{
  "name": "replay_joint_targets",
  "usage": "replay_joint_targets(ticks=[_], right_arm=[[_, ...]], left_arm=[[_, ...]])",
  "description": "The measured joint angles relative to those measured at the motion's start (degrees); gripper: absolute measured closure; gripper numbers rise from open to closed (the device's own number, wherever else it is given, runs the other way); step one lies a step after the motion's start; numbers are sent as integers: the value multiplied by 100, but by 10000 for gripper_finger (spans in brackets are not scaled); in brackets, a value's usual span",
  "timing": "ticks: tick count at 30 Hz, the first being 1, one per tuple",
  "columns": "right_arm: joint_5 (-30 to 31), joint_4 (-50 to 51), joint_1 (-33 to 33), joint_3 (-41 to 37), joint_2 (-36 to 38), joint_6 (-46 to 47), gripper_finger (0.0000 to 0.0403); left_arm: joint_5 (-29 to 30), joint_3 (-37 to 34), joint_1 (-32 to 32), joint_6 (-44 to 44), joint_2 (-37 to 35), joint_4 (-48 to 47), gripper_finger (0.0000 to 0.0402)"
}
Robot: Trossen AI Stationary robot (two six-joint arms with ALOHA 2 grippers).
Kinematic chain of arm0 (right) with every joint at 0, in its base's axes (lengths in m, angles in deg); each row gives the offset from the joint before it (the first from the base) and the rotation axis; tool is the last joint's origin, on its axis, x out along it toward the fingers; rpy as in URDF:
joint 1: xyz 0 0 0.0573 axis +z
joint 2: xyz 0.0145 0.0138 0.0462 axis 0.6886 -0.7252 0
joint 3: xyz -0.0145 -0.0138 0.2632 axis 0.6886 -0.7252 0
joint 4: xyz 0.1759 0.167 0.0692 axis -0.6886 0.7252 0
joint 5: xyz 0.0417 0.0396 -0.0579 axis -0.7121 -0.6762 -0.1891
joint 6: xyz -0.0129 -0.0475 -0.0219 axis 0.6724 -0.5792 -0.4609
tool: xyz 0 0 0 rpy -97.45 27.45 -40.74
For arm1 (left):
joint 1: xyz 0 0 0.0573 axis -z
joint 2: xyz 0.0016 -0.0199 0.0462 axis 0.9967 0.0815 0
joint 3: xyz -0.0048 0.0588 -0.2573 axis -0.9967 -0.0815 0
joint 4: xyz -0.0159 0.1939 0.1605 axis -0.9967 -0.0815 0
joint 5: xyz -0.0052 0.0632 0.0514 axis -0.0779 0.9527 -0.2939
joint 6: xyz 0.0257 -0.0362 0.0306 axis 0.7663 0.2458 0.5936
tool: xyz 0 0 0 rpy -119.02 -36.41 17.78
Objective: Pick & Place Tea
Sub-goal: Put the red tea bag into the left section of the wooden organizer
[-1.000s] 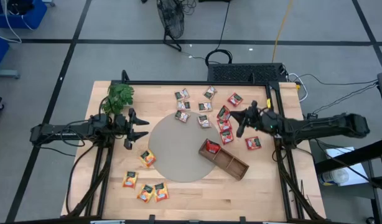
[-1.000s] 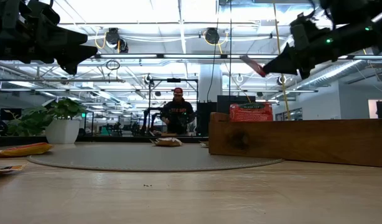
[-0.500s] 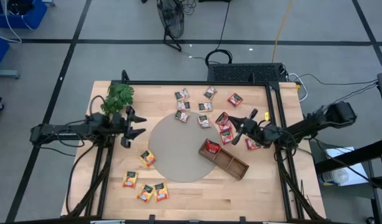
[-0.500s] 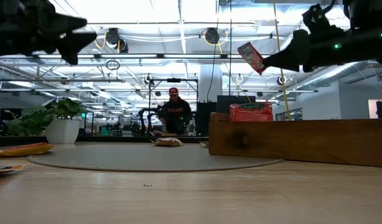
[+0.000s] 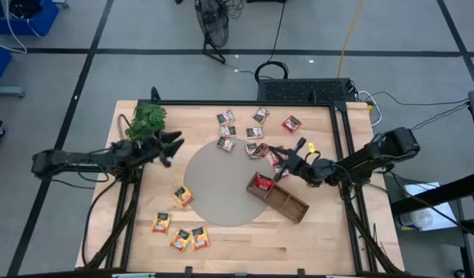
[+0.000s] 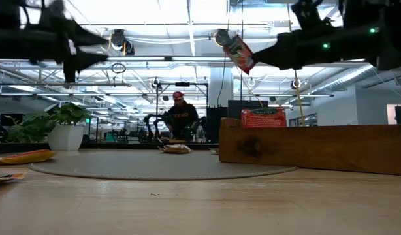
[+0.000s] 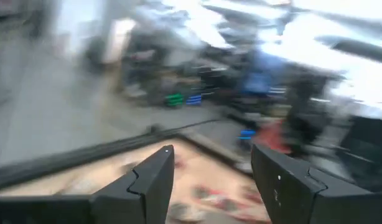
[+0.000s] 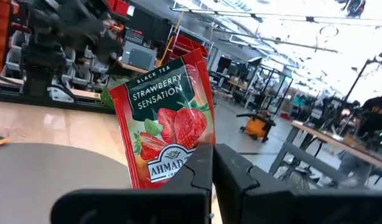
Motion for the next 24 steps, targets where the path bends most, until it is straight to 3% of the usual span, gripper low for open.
replay_joint_targets(ticks=[2, 6, 9, 14, 19, 24], right_arm=[[-2, -2, 0, 164, -151, -76, 403], [-4, 30, -87, 367, -353, -106, 403], [-2, 50, -174, 457, -466, -102, 403], [20, 52, -384, 605, -686, -56, 403], [4, 45, -463, 645, -797, -23, 403], [2, 85, -463, 642, -801, -114, 403]], left_arm=[[26, 40, 5, -186, 575, 352, 188], [-1006, 656, 20, -513, 2004, 1165, 188], [-1228, 1550, 66, -457, 3232, 1068, 188], [-1246, 3144, 90, 608, 4984, 290, 188], [-1342, 4429, 121, 1445, 6106, -396, 188], [-1357, 5104, 119, 1667, 6610, -921, 188]])
